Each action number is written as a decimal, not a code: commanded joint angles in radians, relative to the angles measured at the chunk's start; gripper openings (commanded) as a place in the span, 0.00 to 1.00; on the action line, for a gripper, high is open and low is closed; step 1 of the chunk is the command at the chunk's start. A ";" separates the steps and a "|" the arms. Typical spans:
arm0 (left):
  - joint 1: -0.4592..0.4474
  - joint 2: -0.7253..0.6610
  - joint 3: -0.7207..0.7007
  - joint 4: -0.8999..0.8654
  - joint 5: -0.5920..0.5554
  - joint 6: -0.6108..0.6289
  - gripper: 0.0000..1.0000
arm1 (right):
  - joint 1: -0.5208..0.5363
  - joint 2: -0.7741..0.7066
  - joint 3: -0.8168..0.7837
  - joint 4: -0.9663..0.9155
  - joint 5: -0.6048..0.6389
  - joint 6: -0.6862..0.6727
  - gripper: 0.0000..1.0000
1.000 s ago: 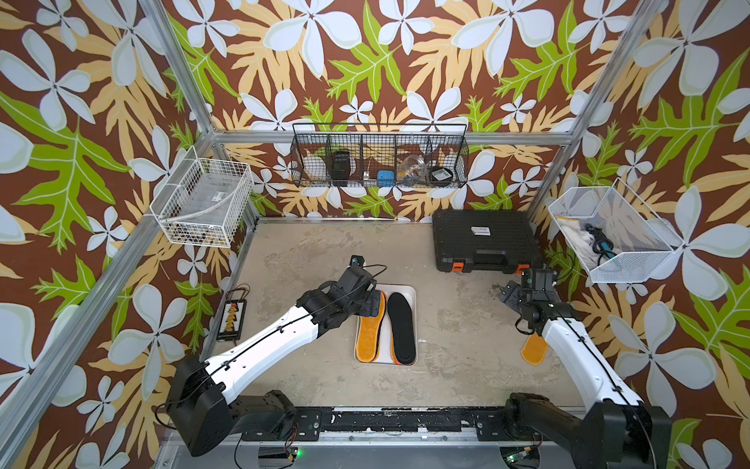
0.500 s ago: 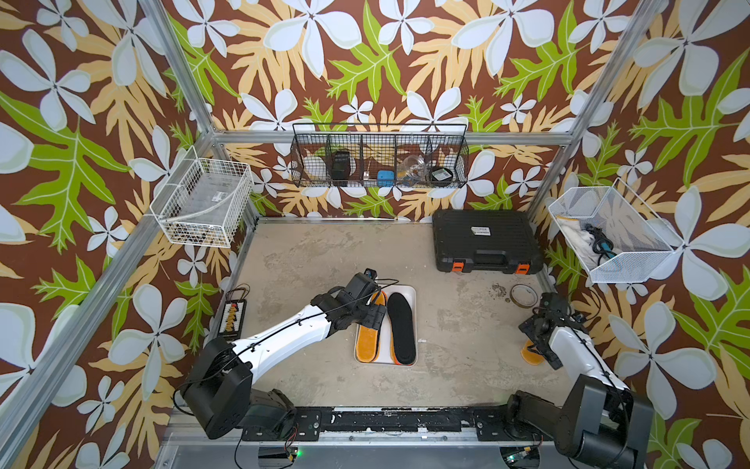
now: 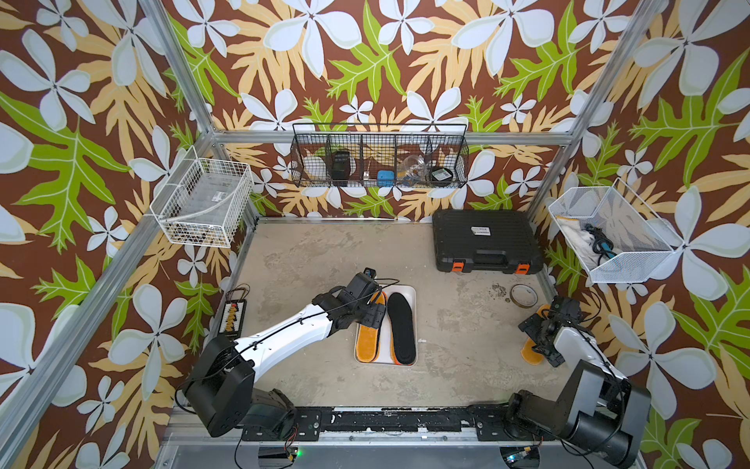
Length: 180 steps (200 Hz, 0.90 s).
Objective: Put the insoles into the storage box
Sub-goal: Move the insole to the center of the board.
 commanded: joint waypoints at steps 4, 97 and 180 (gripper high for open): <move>0.004 0.008 0.008 -0.009 -0.014 -0.007 0.92 | 0.000 0.029 -0.001 0.031 -0.047 -0.019 0.97; 0.004 0.003 0.008 -0.014 -0.032 0.002 0.91 | -0.022 0.057 -0.040 0.102 -0.033 0.028 0.81; 0.010 0.018 0.016 -0.035 -0.086 -0.009 0.91 | -0.020 0.035 -0.055 0.111 -0.045 0.029 0.60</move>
